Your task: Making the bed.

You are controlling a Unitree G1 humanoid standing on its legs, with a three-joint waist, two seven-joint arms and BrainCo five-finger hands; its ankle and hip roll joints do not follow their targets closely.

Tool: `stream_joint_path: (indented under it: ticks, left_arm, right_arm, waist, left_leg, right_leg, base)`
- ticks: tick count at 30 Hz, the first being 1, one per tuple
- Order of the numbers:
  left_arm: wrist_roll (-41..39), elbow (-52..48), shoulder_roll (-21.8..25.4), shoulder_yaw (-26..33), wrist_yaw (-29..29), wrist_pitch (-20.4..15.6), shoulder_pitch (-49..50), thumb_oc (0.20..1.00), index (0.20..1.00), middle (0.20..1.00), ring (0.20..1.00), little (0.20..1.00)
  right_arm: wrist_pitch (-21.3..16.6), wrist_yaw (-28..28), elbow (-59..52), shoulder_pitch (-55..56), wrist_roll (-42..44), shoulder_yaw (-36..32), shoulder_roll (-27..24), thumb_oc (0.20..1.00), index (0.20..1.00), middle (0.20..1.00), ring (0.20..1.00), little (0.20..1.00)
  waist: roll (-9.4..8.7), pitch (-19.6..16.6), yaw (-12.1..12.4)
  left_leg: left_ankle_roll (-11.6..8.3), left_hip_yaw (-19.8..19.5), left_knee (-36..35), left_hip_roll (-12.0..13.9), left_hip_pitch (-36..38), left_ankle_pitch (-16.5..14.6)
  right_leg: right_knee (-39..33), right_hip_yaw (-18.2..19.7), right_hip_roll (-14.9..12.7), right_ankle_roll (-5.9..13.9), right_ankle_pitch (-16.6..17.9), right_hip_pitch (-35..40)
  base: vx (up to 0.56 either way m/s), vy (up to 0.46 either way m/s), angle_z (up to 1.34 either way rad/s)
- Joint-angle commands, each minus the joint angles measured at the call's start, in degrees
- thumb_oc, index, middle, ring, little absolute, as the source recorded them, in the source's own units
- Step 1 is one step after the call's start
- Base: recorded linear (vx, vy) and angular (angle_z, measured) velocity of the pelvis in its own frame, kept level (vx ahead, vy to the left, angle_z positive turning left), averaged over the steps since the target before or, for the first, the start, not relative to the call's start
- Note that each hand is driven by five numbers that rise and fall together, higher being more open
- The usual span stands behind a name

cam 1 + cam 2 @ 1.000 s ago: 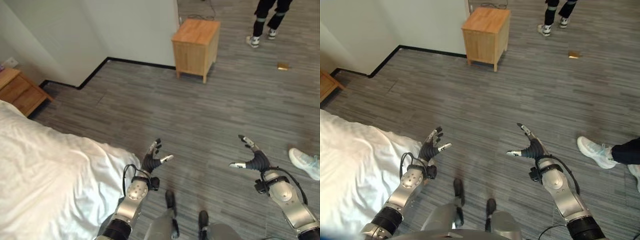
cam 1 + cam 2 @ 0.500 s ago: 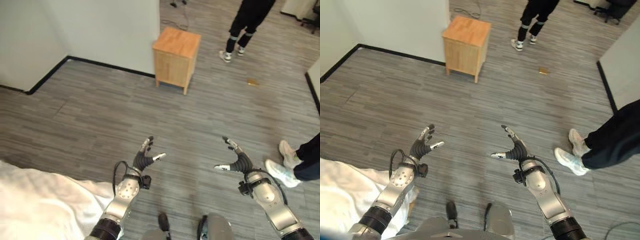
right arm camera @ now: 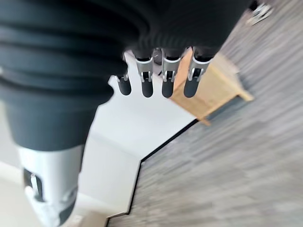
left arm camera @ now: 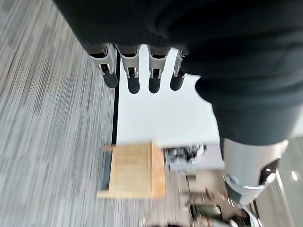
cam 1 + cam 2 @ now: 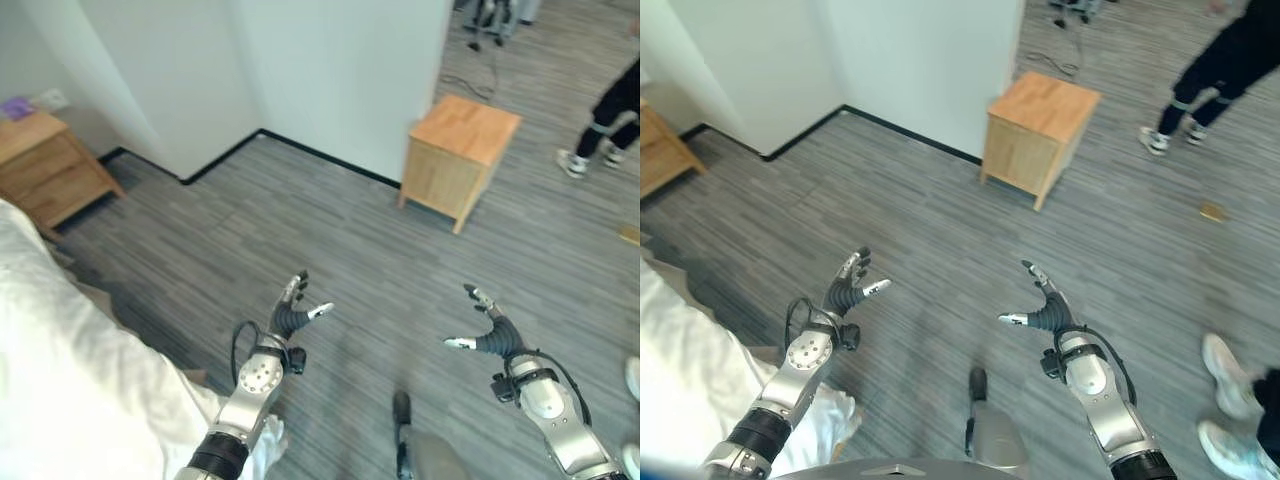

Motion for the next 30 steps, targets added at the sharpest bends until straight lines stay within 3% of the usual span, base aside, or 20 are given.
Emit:
stream_joint_path:
  ticks: [1,2,3,4,6,8,9,10,12,13,15,16,18,20,21,23,26,27,28,30]
  left_arm:
    - [-1.1,-5.9,2.4,0.2,-0.5,-2.4,-2.4,1.000,1.000,1.000,1.000,1.000]
    - [-1.1,-5.9,2.4,0.2,-0.5,-2.3,-2.5,1.000,1.000,1.000,1.000,1.000]
    - [-1.3,-6.0,2.4,0.5,-0.3,-2.4,-2.9,1.000,1.000,1.000,1.000,1.000]
    - [-2.1,-6.1,2.1,0.6,0.2,-2.4,-3.7,1.000,1.000,1.000,1.000,1.000]
    - [-2.3,-6.3,1.9,0.9,-0.1,-2.2,-3.8,1.000,1.000,1.000,1.000,1.000]
    - [-1.4,-7.0,1.9,0.9,0.1,-2.2,-3.1,1.000,1.000,1.000,1.000,1.000]
    - [-1.1,-7.2,1.8,0.9,0.1,-2.1,-2.7,1.000,1.000,1.000,1.000,1.000]
    - [-1.1,-7.3,1.8,0.9,0.1,-2.1,-2.6,1.000,1.000,1.000,1.000,1.000]
    - [-0.5,-7.4,1.7,0.9,-0.3,-1.9,-2.2,1.000,1.000,1.000,1.000,1.000]
    - [-0.1,-7.6,1.4,0.8,-0.4,-1.3,-1.8,1.000,1.000,1.000,1.000,1.000]
    - [-0.2,-8.0,1.6,1.1,-0.9,-0.5,-1.0,1.000,1.000,1.000,1.000,1.000]
    - [-0.1,-9.1,2.6,1.0,-1.0,0.1,0.0,1.000,1.000,1.000,1.000,1.000]
    - [0.6,-9.8,4.7,0.2,-1.1,0.7,-0.7,1.000,1.000,1.000,1.000,1.000]
    - [1.1,-10.9,6.4,0.5,-0.4,0.5,-1.8,1.000,1.000,1.000,1.000,1.000]
    - [1.1,-11.1,6.6,0.6,-0.2,0.6,-2.0,1.000,1.000,1.000,1.000,1.000]
    - [0.9,-11.1,6.7,0.7,0.2,0.4,-2.9,1.000,1.000,1.000,1.000,1.000]
    - [0.8,-11.0,6.6,0.5,0.1,-0.1,-3.2,1.000,1.000,1.000,1.000,1.000]
    - [1.0,-10.8,6.6,0.2,0.1,-0.2,-3.2,1.000,1.000,1.000,1.000,1.000]
    - [1.0,-10.8,6.5,0.2,0.2,-0.2,-3.2,1.000,1.000,1.000,1.000,1.000]
    - [1.1,-10.2,6.4,0.1,-0.2,-0.5,-3.1,1.000,1.000,1.000,1.000,1.000]
  right_arm:
    - [-3.3,-0.3,-3.3,-2.7,3.4,-1.5,-2.6,1.000,1.000,1.000,1.000,1.000]
    - [-3.3,-0.3,-3.3,-2.7,3.4,-1.5,-2.5,1.000,1.000,1.000,1.000,1.000]
    - [-3.3,-0.7,-3.4,-3.7,3.7,-1.3,-2.9,1.000,1.000,1.000,1.000,1.000]
    - [-2.8,-1.2,-3.0,-4.6,3.3,-1.2,-3.4,1.000,1.000,1.000,1.000,1.000]
    - [-2.6,-1.2,-2.9,-5.1,3.4,-1.3,-3.4,1.000,1.000,1.000,1.000,1.000]
    - [-2.9,-0.9,-3.0,-4.4,3.7,-1.2,-3.2,1.000,1.000,1.000,1.000,1.000]
    - [-2.8,-0.8,-2.8,-4.3,3.8,-1.2,-2.9,1.000,1.000,1.000,1.000,1.000]
    - [-2.9,-0.8,-2.8,-4.2,3.8,-1.2,-3.0,1.000,1.000,1.000,1.000,1.000]
    - [-2.8,-0.8,-2.3,-3.8,3.3,-1.2,-2.8,1.000,1.000,1.000,1.000,1.000]
    - [-2.7,-1.6,-2.0,-2.8,2.7,-2.1,-2.5,1.000,1.000,1.000,1.000,1.000]
    - [-2.3,-1.2,-2.4,-0.7,2.3,-3.5,-2.1,1.000,1.000,1.000,1.000,1.000]
    - [-1.9,-0.9,-2.3,-0.5,1.4,-2.5,-0.7,1.000,1.000,1.000,1.000,1.000]
    - [-2.0,-0.9,-2.3,-2.4,0.0,-0.7,0.3,1.000,1.000,1.000,1.000,1.000]
    - [-2.0,-0.9,-2.4,-4.7,-0.9,0.6,0.9,1.000,1.000,1.000,1.000,1.000]
    - [-2.0,-1.0,-2.5,-5.1,-1.1,0.7,1.0,1.000,1.000,1.000,1.000,1.000]
    - [-2.2,-1.2,-3.1,-5.4,-1.1,0.6,1.0,1.000,1.000,1.000,1.000,1.000]
    - [-2.1,-1.7,-2.5,-5.4,-1.2,0.4,0.4,1.000,1.000,1.000,1.000,1.000]
    - [-2.2,-2.2,-2.3,-5.2,-1.2,0.3,0.4,1.000,1.000,1.000,1.000,1.000]
    - [-2.3,-2.2,-2.3,-5.2,-1.2,0.3,0.4,1.000,1.000,1.000,1.000,1.000]
    - [-2.2,-2.5,-2.3,-4.4,-1.1,-0.4,0.3,1.000,1.000,1.000,1.000,1.000]
  waist:
    - [-1.13,2.4,0.5]
    - [-1.06,2.4,0.3]
    - [-1.85,3.3,1.0]
    - [-2.69,4.2,1.8]
    - [-2.51,3.9,2.1]
    - [-1.64,3.3,2.3]
    - [-1.07,2.8,2.4]
    - [-1.25,2.7,2.5]
    - [-0.37,2.3,2.6]
    - [-0.43,2.2,2.2]
    - [-0.72,0.5,1.2]
    - [-3.60,-0.6,3.4]
    - [-6.38,0.3,5.1]
    - [-6.30,1.1,5.6]
    - [-6.09,1.5,5.6]
    - [-5.13,2.6,5.0]
    - [-4.21,2.9,4.3]
    - [-4.12,2.7,3.7]
    - [-4.00,2.6,3.6]
    - [-3.90,2.5,2.7]
  left_leg:
    - [-4.37,3.4,21.1,2.8,-12.0,13.7]
    - [-4.40,3.1,21.7,2.9,-12.5,13.6]
    - [-4.17,3.9,27.3,3.2,-16.2,13.8]
    - [-3.26,7.7,28.8,5.8,-21.4,12.6]
    - [-2.79,11.1,21.1,7.8,-23.4,11.3]
    - [-1.33,13.5,6.3,6.1,-22.9,9.3]
    - [-1.46,14.4,-0.5,5.8,-23.2,10.9]
    - [-1.42,14.6,-1.6,5.4,-22.7,11.4]
    - [-2.45,18.1,-12.9,6.6,-22.5,17.1]
    - [-3.33,24.5,-19.7,9.7,-23.5,18.4]
    - [-3.29,28.3,-20.2,11.6,-22.4,18.6]
    - [-1.87,29.1,-19.6,10.2,-20.7,21.3]
    - [2.06,28.3,-19.7,6.0,-17.1,16.6]
    - [4.30,25.3,-20.2,3.9,-14.0,12.8]
    - [4.59,24.1,-20.2,3.7,-13.2,11.9]
    - [4.57,22.3,-20.2,3.9,-12.1,12.0]
    - [3.67,18.7,-20.2,3.5,-10.8,10.7]
    - [3.29,16.8,-20.2,3.1,-10.4,10.0]
    - [3.23,16.7,-20.2,3.2,-10.5,10.2]
    - [2.75,13.7,-20.2,2.5,-9.7,9.3]
  right_leg:
    - [-2.2,-1.6,-2.2,2.04,-8.6,5.6]
    - [-2.2,-1.8,-2.1,1.99,-8.5,5.5]
    - [-3.7,-2.3,-2.3,1.33,-9.0,7.8]
    - [-4.5,-3.1,-3.0,1.18,-10.1,10.2]
    - [-4.5,-3.9,-3.4,1.61,-11.7,11.4]
    - [-4.5,-4.5,-3.5,2.81,-13.1,12.1]
    - [-4.5,-4.6,-3.3,3.21,-13.5,12.2]
    - [-4.5,-4.6,-3.6,3.28,-13.5,12.2]
    - [-4.5,-5.7,-2.8,3.97,-15.4,14.2]
    - [-4.5,-8.4,-3.0,4.83,-17.1,16.8]
    - [-4.5,-10.0,-2.9,6.27,-17.6,18.8]
    - [1.6,-9.6,-5.0,7.68,-17.8,19.8]
    - [19.6,-10.0,-9.7,12.61,-10.5,14.3]
    - [30.4,-9.3,-11.6,13.73,-4.7,8.3]
    - [31.5,-9.1,-11.4,13.48,-5.6,6.4]
    - [29.7,-9.0,-8.7,11.26,-8.4,1.8]
    - [19.4,-9.7,-6.9,8.62,-14.0,0.4]
    - [14.5,-7.2,-5.7,8.10,-14.1,-0.3]
    - [13.9,-7.4,-5.4,7.98,-13.6,-0.2]
    - [7.7,-2.5,-4.2,8.03,-12.7,-0.9]
  base:
    - [0.16,-0.181,0.06]
    - [0.14,-0.214,0.07]
    - [0.18,-0.183,0.26]
    - [0.27,-0.176,0.19]
    - [0.30,-0.003,0.20]
    - [0.33,0.174,0.22]
    - [0.21,0.144,0.09]
    - [0.26,0.141,-0.01]
    - [0.47,0.224,-0.14]
    - [0.65,0.327,0.11]
    - [0.80,0.418,0.68]
    - [0.96,0.562,0.41]
    - [0.71,0.556,0.36]
    - [0.40,0.358,1.42]
    - [0.33,0.210,1.08]
    - [0.24,0.066,1.09]
    - [0.35,-0.001,1.41]
    - [0.26,-0.051,1.47]
    - [0.25,-0.050,1.27]
    - [0.29,-0.068,1.53]
